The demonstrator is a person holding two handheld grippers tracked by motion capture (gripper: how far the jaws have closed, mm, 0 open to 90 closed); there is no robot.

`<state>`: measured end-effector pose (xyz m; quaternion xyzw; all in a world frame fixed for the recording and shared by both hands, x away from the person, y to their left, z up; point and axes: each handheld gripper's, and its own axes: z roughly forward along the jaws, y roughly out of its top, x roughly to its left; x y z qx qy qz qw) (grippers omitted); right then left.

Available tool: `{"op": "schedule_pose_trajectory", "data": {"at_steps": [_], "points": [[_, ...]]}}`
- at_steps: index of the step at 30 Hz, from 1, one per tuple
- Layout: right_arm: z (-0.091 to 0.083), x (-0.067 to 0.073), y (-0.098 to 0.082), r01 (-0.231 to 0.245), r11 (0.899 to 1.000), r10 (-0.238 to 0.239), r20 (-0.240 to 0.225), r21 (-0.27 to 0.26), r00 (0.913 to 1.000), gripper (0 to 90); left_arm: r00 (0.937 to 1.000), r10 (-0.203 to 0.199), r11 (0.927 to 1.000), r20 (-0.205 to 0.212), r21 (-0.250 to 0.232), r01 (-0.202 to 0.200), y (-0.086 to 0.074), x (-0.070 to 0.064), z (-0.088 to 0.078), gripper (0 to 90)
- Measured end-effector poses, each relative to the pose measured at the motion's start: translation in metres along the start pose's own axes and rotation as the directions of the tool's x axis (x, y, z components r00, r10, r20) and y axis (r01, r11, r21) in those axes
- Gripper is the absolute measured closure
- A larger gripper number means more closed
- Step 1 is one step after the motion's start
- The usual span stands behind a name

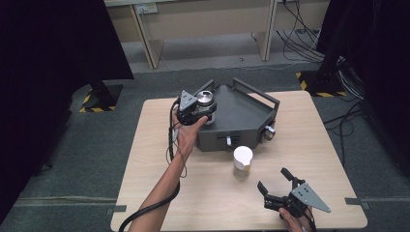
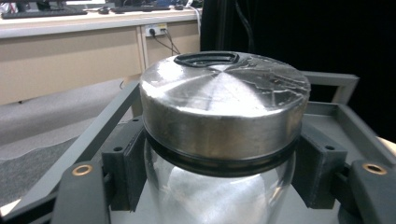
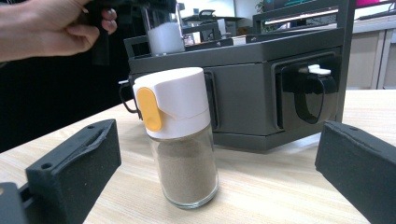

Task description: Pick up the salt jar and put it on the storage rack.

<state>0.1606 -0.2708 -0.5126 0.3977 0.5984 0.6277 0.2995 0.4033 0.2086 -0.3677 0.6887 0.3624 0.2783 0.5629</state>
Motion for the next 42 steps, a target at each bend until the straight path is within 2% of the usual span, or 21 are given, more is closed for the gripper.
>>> {"op": "schedule_pose_trajectory", "data": {"at_steps": [4,5,11,22,24,25,26,27,28,32,36,42], "points": [[0.0,-0.001,0.0,-0.005,1.0,0.005,0.0,0.002,1.0,0.3,1.0,-0.003,1.0,-0.007,0.004,0.004,-0.004,0.003,0.006,30.3],[0.001,-0.002,-0.001,-0.01,1.0,0.01,-0.001,0.003,1.0,0.3,0.9999,0.009,0.9999,-0.013,0.01,-0.009,-0.005,0.004,0.009,30.3],[0.002,-0.003,-0.001,-0.012,1.0,0.012,-0.002,0.01,0.9999,0.3,0.9995,0.021,0.9998,-0.023,0.001,-0.021,-0.007,0.004,0.013,30.3],[0.002,-0.003,-0.001,-0.011,1.0,0.011,-0.003,0.014,0.9999,0.3,0.9995,0.005,0.9997,-0.031,-0.023,-0.006,-0.015,0.002,0.012,29.7],[0.002,-0.002,-0.001,-0.011,1.0,0.011,-0.003,0.012,0.9999,0.3,0.9994,-0.004,0.9998,-0.034,-0.02,0.003,-0.015,0.001,0.012,21.9],[0.002,-0.002,-0.001,-0.011,1.0,0.011,-0.003,0.012,0.9999,0.3,0.9992,-0.016,0.9997,-0.037,-0.018,0.016,-0.015,0.001,0.011,21.9],[0.002,-0.002,-0.001,-0.011,1.0,0.011,-0.004,0.012,0.9999,0.3,0.9988,-0.028,0.9995,-0.04,-0.016,0.028,-0.016,0.0,0.01,14.4],[0.002,-0.002,-0.001,-0.011,1.0,0.011,-0.004,0.012,0.9999,0.3,0.998,-0.04,0.9991,-0.049,-0.016,0.04,-0.017,-0.001,0.009,14.4],[0.002,-0.002,-0.002,-0.01,1.0,0.01,-0.004,0.012,0.9999,0.3,0.9974,-0.05,0.9987,-0.052,-0.017,0.049,-0.017,-0.001,0.008,10.3],[0.003,-0.001,-0.002,-0.009,1.0,0.009,-0.007,0.012,0.9999,0.3,0.9954,-0.062,0.9979,-0.072,-0.021,0.061,-0.02,-0.003,0.002,1.6],[0.003,0.0,-0.002,-0.008,1.0,0.008,-0.009,0.015,0.9999,0.3,0.9958,-0.058,0.9981,-0.071,-0.027,0.056,-0.019,-0.003,-0.004,0.0],[0.003,0.0,-0.001,-0.004,1.0,0.004,-0.011,0.014,0.9999,0.3,0.9943,-0.072,0.9969,-0.078,-0.037,0.07,-0.018,-0.005,-0.016,0.0]]}}
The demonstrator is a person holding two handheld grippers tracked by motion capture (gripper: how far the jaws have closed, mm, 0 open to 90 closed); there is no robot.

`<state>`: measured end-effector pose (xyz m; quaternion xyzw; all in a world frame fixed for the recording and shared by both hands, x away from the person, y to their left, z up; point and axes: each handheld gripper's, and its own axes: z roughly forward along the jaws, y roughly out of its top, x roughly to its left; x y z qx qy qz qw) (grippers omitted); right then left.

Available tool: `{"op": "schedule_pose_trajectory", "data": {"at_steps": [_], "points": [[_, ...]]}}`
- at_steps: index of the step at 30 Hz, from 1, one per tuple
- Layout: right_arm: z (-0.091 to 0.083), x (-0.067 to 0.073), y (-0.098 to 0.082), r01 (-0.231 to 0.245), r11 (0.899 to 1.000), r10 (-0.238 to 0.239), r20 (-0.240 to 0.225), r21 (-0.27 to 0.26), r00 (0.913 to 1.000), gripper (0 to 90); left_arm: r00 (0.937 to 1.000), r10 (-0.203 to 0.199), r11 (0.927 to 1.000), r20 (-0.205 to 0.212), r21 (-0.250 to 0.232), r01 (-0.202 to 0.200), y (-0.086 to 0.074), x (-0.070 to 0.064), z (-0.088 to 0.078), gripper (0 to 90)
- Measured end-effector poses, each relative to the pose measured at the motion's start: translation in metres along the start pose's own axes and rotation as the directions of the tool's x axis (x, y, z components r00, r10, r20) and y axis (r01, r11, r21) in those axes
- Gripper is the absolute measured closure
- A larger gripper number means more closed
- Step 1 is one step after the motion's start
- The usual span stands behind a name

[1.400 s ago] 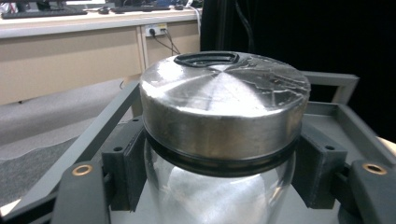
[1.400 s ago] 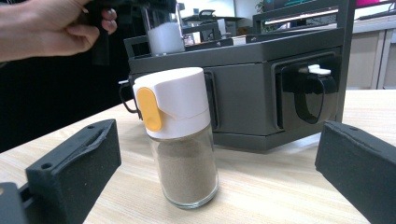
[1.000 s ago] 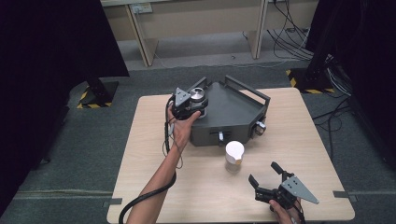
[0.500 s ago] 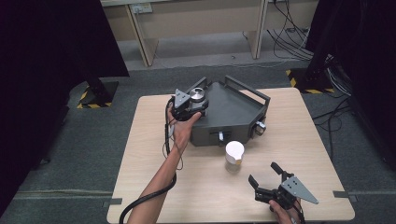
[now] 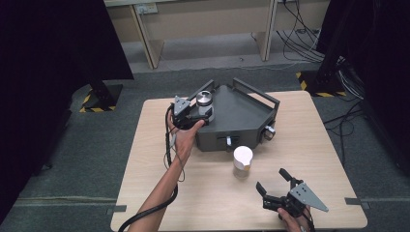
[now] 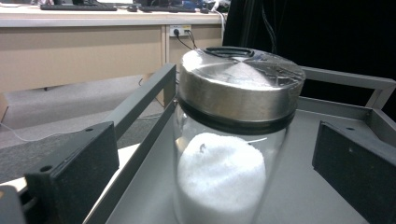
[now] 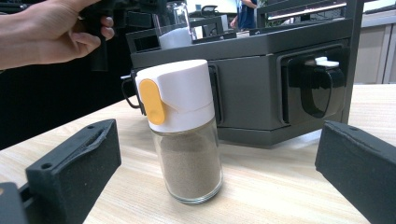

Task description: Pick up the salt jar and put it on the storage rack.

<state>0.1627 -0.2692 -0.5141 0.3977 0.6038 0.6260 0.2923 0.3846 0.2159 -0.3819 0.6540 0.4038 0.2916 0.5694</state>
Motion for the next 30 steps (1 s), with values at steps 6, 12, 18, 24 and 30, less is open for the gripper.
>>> {"op": "schedule_pose_trajectory", "data": {"at_steps": [6,12,18,24,30], "points": [[0.0,0.001,0.0,0.003,1.0,-0.003,-0.003,0.0,1.0,0.3,0.9999,-0.014,0.9999,0.01,-0.006,0.014,-0.001,0.002,-0.014,0.0],[0.0,0.003,0.0,0.011,1.0,-0.011,-0.003,0.0,0.9999,0.3,0.9996,-0.02,0.9996,0.018,-0.019,0.021,-0.005,0.002,-0.032,0.0],[0.0,0.004,0.0,0.013,1.0,-0.013,-0.002,0.0,0.9999,0.3,0.999,-0.034,0.999,0.028,-0.029,0.035,-0.011,0.002,-0.045,0.0],[0.0,0.004,0.0,0.016,1.0,-0.016,-0.002,0.003,0.9999,0.3,0.9975,-0.047,0.9977,0.054,-0.046,0.049,-0.019,0.002,-0.061,0.0],[0.0,0.004,-0.001,0.015,1.0,-0.015,-0.001,0.004,0.9999,0.3,0.995,-0.062,0.9955,0.079,-0.067,0.067,-0.03,0.004,-0.077,0.0]]}}
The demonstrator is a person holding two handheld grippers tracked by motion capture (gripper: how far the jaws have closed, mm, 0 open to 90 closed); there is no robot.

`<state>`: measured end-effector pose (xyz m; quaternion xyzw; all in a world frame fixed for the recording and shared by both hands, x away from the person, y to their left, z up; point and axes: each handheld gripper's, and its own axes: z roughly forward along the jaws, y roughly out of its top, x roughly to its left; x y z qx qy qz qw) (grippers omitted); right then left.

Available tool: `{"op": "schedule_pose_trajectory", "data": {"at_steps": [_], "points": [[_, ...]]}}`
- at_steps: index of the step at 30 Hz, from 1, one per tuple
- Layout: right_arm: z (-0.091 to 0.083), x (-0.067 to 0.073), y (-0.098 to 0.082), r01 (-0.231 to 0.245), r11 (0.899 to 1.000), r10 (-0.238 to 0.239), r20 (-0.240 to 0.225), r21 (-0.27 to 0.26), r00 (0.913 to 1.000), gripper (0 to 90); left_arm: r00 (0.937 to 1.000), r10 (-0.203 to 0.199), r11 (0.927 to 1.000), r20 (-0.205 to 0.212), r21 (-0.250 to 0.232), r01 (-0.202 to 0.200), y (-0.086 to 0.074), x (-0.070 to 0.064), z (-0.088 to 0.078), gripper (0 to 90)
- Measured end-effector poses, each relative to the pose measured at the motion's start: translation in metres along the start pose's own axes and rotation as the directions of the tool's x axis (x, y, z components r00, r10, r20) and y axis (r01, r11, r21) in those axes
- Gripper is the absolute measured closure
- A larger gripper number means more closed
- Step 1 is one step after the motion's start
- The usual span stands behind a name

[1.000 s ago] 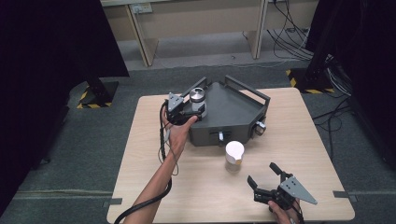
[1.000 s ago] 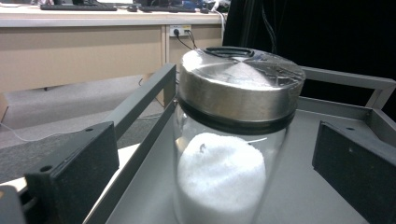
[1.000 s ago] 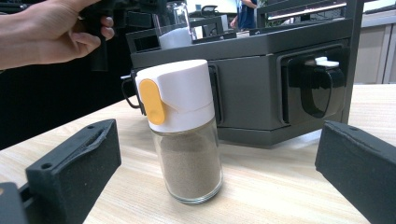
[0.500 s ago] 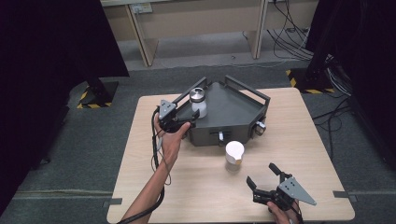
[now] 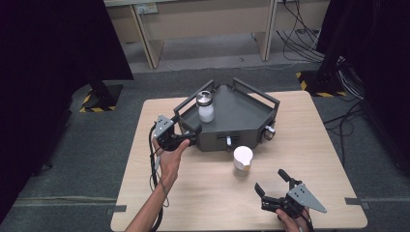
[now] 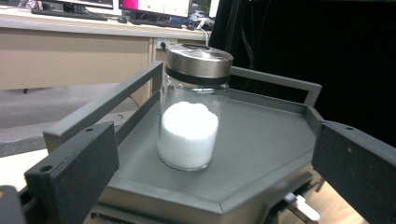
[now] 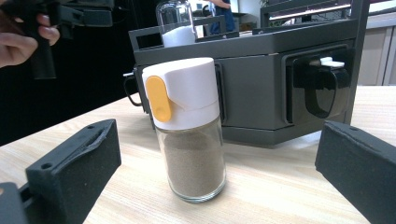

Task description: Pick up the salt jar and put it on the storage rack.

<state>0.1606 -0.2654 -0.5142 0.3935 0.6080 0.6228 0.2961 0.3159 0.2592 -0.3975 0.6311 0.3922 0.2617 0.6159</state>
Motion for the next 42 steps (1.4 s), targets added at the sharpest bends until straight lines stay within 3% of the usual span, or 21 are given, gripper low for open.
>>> {"op": "schedule_pose_trajectory", "data": {"at_steps": [10,15,26,29,34,42], "points": [[0.0,0.0,0.0,0.002,1.0,-0.002,0.001,0.0,1.0,0.3,0.9997,0.004,0.9999,0.023,-0.014,-0.004,-0.015,-0.005,-0.015,0.0],[0.0,0.0,0.0,0.008,1.0,-0.008,0.001,-0.002,1.0,0.3,0.9995,0.024,0.9996,0.018,-0.012,-0.024,-0.023,-0.008,-0.023,0.0],[0.001,0.003,-0.001,0.01,1.0,-0.01,-0.001,0.001,0.9999,0.3,0.9993,0.029,0.9995,0.022,-0.011,-0.028,-0.043,-0.013,-0.039,0.0],[0.001,0.003,-0.001,0.015,1.0,-0.015,-0.001,0.003,0.9999,0.3,0.9989,0.037,0.9992,0.027,-0.017,-0.037,-0.048,-0.016,-0.042,0.0],[0.001,0.004,-0.001,0.017,1.0,-0.017,0.001,0.004,0.9999,0.3,0.995,0.096,0.9952,0.029,-0.024,-0.095,-0.056,-0.027,-0.049,0.0],[0.001,0.005,-0.001,0.021,1.0,-0.021,0.001,0.006,0.9998,0.3,0.9925,0.114,0.9933,0.043,-0.025,-0.113,-0.066,-0.034,-0.054,0.0]]}}
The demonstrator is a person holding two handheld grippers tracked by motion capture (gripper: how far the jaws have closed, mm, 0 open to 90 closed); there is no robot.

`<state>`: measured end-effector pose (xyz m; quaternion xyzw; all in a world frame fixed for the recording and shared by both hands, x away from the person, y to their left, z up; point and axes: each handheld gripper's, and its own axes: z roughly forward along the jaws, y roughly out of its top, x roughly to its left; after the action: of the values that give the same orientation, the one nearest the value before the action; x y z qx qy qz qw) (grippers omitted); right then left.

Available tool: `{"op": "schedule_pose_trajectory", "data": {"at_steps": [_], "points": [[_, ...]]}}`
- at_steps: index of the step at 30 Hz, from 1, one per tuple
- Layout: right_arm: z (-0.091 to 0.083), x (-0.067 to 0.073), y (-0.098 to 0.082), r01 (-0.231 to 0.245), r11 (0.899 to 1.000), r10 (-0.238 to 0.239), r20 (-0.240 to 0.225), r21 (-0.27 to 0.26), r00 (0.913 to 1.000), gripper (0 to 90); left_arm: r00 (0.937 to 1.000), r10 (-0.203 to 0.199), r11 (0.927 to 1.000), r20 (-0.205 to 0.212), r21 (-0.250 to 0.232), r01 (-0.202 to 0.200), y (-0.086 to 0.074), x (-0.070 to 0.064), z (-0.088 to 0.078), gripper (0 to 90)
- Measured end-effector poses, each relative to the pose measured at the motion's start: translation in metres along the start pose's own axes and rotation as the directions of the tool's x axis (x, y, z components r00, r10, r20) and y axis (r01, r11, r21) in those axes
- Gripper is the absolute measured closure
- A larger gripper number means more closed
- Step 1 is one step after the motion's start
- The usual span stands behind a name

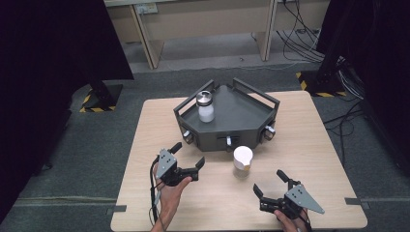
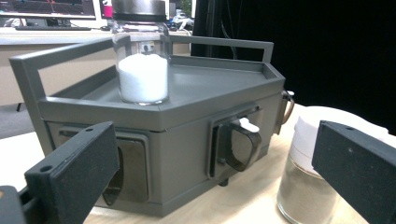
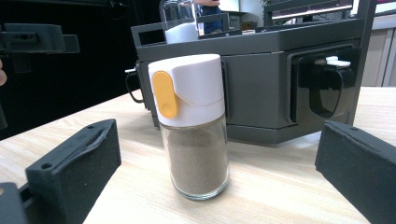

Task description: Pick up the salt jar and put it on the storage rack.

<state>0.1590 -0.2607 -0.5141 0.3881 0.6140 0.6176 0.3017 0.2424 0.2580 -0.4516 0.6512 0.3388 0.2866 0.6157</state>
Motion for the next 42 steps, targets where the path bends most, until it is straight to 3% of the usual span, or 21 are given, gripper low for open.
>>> {"op": "schedule_pose_trajectory", "data": {"at_steps": [23,31,42], "points": [[0.001,0.002,-0.001,0.009,1.0,-0.009,0.004,0.004,0.9999,0.3,0.9995,0.019,0.9993,0.024,0.031,-0.02,-0.036,-0.005,-0.016,0.0],[0.001,0.002,-0.001,0.01,1.0,-0.01,0.007,0.006,0.9999,0.3,0.9984,0.042,0.9983,0.039,0.04,-0.043,-0.053,-0.011,-0.021,0.0],[0.001,0.002,-0.001,0.014,1.0,-0.014,0.006,0.006,0.9999,0.3,0.9963,0.072,0.9963,0.048,0.044,-0.074,-0.061,-0.015,-0.032,0.0]]}}
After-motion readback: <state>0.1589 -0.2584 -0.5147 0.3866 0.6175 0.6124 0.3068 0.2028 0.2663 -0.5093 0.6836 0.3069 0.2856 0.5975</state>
